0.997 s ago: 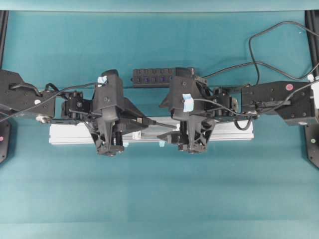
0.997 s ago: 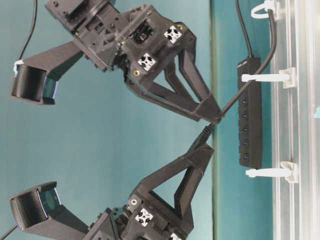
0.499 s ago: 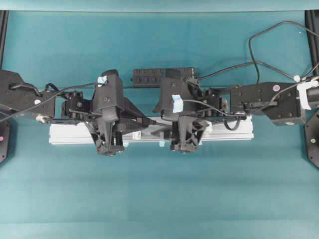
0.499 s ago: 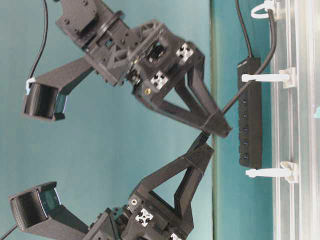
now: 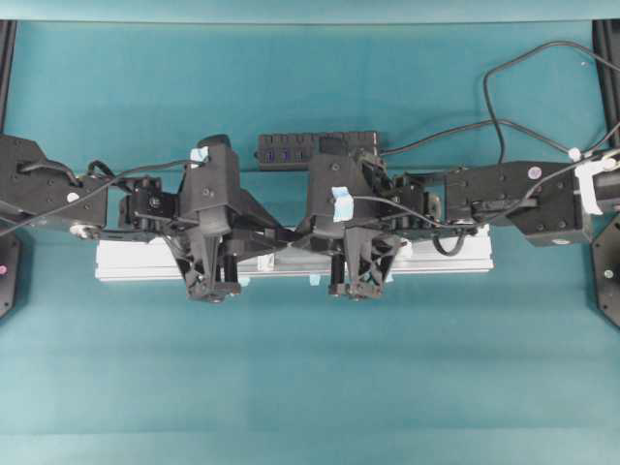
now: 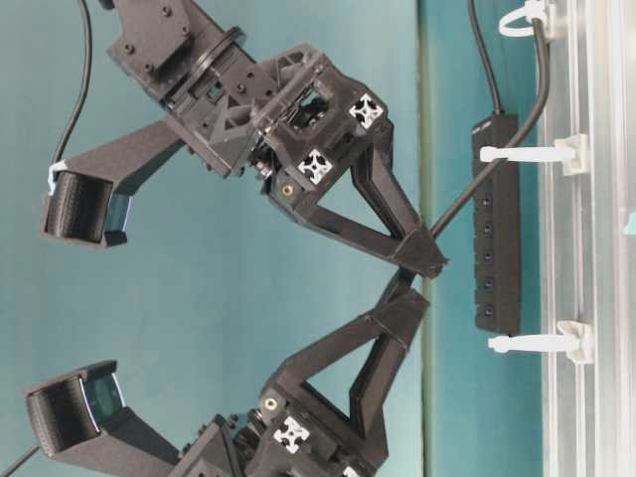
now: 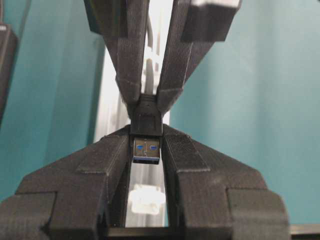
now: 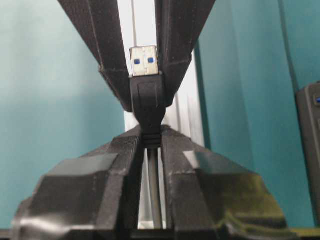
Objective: Pass the USB cable through three rings with both arms.
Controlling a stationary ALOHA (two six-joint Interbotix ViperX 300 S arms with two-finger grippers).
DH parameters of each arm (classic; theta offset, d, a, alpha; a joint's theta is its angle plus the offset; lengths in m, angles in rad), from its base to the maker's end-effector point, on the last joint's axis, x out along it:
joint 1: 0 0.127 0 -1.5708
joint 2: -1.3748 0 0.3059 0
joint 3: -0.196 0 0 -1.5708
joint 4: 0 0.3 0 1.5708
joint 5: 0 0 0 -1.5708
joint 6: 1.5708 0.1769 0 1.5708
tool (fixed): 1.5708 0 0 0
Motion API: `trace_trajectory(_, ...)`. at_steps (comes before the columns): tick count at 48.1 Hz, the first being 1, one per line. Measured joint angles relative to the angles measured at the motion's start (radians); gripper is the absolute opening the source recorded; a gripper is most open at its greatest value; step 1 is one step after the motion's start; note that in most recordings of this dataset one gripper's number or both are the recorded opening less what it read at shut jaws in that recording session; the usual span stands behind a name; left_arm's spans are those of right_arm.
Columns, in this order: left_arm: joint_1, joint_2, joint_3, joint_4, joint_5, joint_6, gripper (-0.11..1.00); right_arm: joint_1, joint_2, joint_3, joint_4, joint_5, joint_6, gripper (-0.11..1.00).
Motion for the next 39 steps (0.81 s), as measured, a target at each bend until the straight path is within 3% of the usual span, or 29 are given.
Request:
trace_trajectory(19,0.005,-0.044,0.04,0.0,0.014,-0.031,0.23,0.003,0.044,-0.114,0.0,0.196,-0.002,-0.06)
trace_trajectory(30,0.006,-0.152,0.117,0.0,0.021,-0.077,0.85,0.005,0.054,-0.115,0.0,0.262,-0.003,-0.06)
trace_trajectory(39,0.003,-0.239,0.19,0.0,0.023,-0.15,0.8,0.006,0.057,-0.118,0.0,0.308,-0.003,-0.06)
